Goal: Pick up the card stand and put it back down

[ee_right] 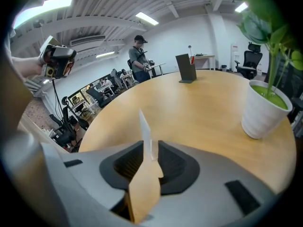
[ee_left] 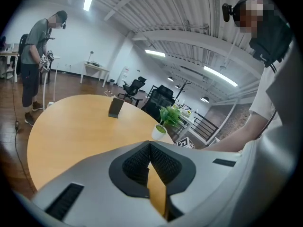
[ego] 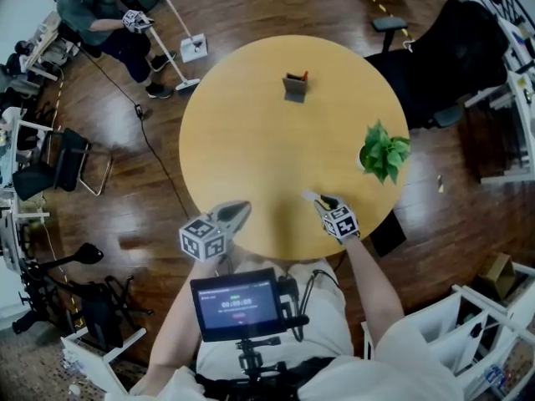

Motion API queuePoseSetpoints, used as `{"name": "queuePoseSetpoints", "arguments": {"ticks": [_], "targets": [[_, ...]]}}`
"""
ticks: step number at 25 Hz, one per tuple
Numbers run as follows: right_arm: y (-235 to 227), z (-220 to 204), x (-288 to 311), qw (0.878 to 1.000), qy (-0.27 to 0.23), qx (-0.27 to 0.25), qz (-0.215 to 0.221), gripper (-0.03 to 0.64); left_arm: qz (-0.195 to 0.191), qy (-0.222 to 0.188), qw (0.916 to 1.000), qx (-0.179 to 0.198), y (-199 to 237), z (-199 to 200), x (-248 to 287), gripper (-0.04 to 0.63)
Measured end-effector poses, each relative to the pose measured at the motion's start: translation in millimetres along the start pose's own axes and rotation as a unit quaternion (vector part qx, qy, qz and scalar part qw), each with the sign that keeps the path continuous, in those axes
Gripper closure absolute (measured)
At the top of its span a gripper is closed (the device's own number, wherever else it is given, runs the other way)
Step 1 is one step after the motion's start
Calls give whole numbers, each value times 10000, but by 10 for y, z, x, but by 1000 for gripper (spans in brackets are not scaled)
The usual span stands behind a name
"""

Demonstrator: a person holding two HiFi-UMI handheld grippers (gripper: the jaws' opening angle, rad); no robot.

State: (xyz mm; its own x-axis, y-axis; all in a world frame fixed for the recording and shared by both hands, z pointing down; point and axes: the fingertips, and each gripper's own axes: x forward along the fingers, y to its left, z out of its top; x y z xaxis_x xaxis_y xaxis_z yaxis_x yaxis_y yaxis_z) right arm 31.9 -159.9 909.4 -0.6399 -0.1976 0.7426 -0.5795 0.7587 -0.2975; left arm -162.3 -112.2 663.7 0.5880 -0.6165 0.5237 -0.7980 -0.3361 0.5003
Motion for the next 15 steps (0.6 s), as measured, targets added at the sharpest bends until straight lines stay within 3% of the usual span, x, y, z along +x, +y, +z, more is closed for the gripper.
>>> {"name": "queuePoseSetpoints", "arguments": {"ticks": [10,15], "targets": [[16,62,100,9998,11,-205,58,515,48,-164,9998,-120,-4,40,-123,595],[69,109,57,9992,-36,-390,43,560,35,-199,9997,-132,-7,24,-130,595]]}}
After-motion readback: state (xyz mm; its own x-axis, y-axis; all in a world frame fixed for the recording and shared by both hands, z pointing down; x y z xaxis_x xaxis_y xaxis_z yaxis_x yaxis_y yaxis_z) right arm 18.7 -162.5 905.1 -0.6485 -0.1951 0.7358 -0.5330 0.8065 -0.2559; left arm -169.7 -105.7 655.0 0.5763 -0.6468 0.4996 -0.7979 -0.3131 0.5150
